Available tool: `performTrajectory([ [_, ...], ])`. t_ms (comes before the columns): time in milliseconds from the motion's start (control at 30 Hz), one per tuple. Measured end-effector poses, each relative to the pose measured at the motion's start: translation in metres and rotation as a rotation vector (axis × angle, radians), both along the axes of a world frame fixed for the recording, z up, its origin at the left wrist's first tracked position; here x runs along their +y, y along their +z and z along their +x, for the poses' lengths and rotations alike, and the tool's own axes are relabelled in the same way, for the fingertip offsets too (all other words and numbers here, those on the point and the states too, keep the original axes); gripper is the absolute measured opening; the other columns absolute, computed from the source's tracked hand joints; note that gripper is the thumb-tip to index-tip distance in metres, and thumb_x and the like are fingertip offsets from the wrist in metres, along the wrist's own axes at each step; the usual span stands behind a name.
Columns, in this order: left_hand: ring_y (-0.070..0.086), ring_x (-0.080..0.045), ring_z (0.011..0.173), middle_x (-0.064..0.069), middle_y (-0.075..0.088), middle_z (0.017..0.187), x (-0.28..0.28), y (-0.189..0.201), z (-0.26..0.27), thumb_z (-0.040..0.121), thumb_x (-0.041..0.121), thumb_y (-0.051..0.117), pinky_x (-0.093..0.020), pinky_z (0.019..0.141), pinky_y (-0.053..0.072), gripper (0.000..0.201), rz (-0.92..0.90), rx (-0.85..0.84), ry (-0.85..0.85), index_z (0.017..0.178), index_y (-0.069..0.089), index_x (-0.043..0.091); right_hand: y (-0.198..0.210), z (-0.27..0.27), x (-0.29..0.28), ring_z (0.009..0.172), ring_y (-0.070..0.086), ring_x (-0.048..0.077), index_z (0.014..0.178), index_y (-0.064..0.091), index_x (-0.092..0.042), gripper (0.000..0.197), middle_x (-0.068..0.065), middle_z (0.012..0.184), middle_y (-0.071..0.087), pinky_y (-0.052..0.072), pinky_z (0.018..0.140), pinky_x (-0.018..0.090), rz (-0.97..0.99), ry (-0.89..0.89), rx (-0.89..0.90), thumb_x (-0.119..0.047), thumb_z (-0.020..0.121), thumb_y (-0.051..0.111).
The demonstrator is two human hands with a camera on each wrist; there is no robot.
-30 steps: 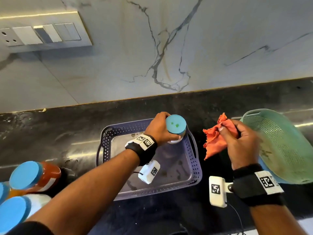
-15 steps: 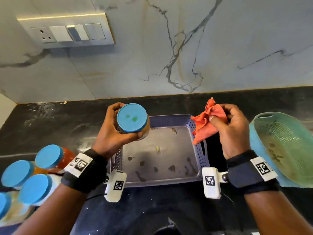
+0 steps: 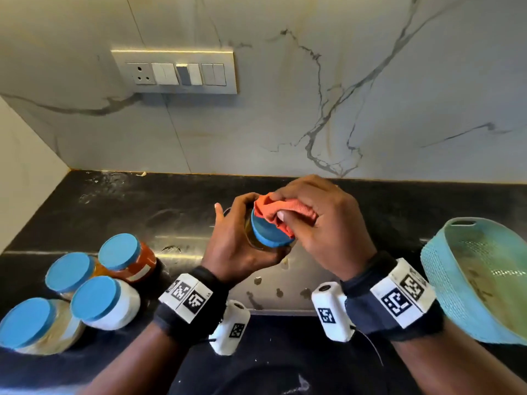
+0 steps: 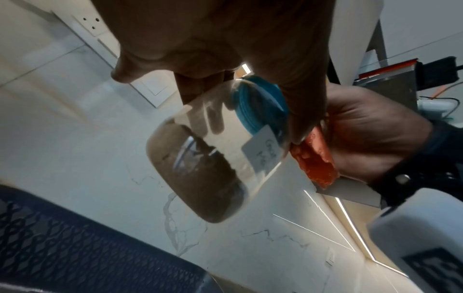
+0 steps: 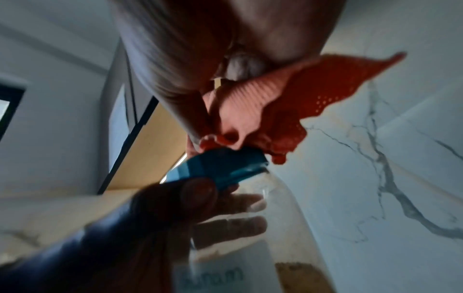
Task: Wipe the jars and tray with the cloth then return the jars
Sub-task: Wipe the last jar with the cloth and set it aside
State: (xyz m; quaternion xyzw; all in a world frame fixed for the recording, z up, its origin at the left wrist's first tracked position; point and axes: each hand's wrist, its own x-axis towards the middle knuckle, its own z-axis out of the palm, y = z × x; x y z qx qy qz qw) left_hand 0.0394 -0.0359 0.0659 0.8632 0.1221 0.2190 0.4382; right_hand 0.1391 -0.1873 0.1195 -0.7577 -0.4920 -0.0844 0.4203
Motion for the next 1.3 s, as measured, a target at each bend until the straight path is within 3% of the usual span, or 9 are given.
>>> performTrajectory([
  [67,0.062,0.003,0.1,0.031,0.062,0.108,-0.002,0.001,0.0,0.06,0.065,0.075,-0.068,0.121,0.006,0.081,0.067,0.017,-0.008,0.127,0.045,0.031,-0.001,-0.002,0.007,0.098,0.066,0.016,0.108,0.073,-0.019,0.025,-0.002,0.106,0.07,0.056,0.086,0.032,-0.089,-0.037,-0.07,-0.015,0.084,0.078],
  [267,0.065,-0.003,0.093,0.032,0.058,0.101,0.01,0.008,0.002,0.058,0.063,0.071,-0.071,0.12,0.006,0.085,0.142,0.001,-0.009,0.126,0.051,0.017,0.006,-0.012,0.017,0.092,0.064,0.021,0.105,0.073,-0.014,0.02,0.002,0.104,0.069,0.055,0.08,0.037,-0.254,0.026,-0.178,-0.013,0.085,0.074],
  [467,0.068,-0.005,0.094,0.027,0.058,0.106,0.016,0.012,0.0,0.06,0.065,0.075,-0.076,0.115,0.019,0.08,0.262,-0.008,-0.061,0.124,0.047,0.025,0.002,0.006,0.002,0.091,0.063,0.02,0.101,0.072,-0.017,0.014,-0.002,0.101,0.066,0.055,0.08,0.036,-0.288,-0.067,-0.107,-0.022,0.089,0.067],
  [667,0.056,-0.003,0.071,0.025,0.056,0.084,0.02,0.023,-0.001,0.056,0.063,0.068,-0.071,0.111,0.031,0.065,0.195,0.009,-0.036,0.107,0.042,0.031,0.008,-0.016,0.032,0.091,0.063,0.017,0.102,0.072,-0.016,0.016,-0.001,0.101,0.068,0.052,0.079,0.029,-0.243,-0.074,-0.076,-0.022,0.087,0.07],
  [733,0.063,-0.006,0.076,0.025,0.058,0.089,0.026,0.022,-0.005,0.054,0.062,0.07,-0.071,0.1,0.043,0.071,0.165,-0.017,-0.035,0.112,0.047,0.027,0.012,-0.025,0.024,0.09,0.063,0.014,0.103,0.073,-0.017,0.017,-0.003,0.102,0.067,0.051,0.078,0.025,-0.279,0.001,-0.123,-0.021,0.086,0.072],
  [833,0.067,-0.009,0.087,0.028,0.059,0.096,0.026,0.019,-0.01,0.054,0.065,0.078,-0.067,0.091,0.051,0.077,0.139,-0.033,-0.041,0.116,0.044,0.034,0.011,-0.016,0.002,0.089,0.063,0.014,0.103,0.072,-0.02,0.017,-0.007,0.102,0.066,0.053,0.077,0.036,-0.357,0.046,-0.132,-0.028,0.089,0.066],
  [1033,0.058,0.004,0.076,0.026,0.056,0.092,0.011,0.021,-0.003,0.059,0.067,0.071,-0.077,0.107,0.031,0.072,0.271,-0.016,-0.042,0.112,0.045,0.027,0.011,0.006,0.018,0.088,0.065,0.017,0.1,0.075,-0.018,0.016,-0.003,0.097,0.069,0.055,0.078,0.036,-0.248,-0.154,-0.047,-0.026,0.087,0.072],
  [1133,0.046,0.001,0.067,0.027,0.046,0.083,0.013,0.026,-0.004,0.06,0.067,0.069,-0.078,0.105,0.031,0.067,0.304,-0.028,-0.019,0.105,0.04,0.027,0.018,-0.008,0.028,0.09,0.064,0.015,0.103,0.075,-0.017,0.018,-0.003,0.098,0.069,0.054,0.081,0.035,-0.202,-0.064,-0.036,-0.025,0.087,0.071],
  [1300,0.061,0.002,0.083,0.022,0.061,0.099,0.013,0.032,-0.018,0.057,0.071,0.07,-0.077,0.103,0.037,0.076,0.227,-0.057,0.011,0.114,0.045,0.028,0.021,-0.02,-0.004,0.09,0.063,0.01,0.103,0.074,-0.019,0.016,-0.007,0.101,0.068,0.053,0.078,0.034,-0.277,0.124,-0.111,-0.022,0.087,0.072],
])
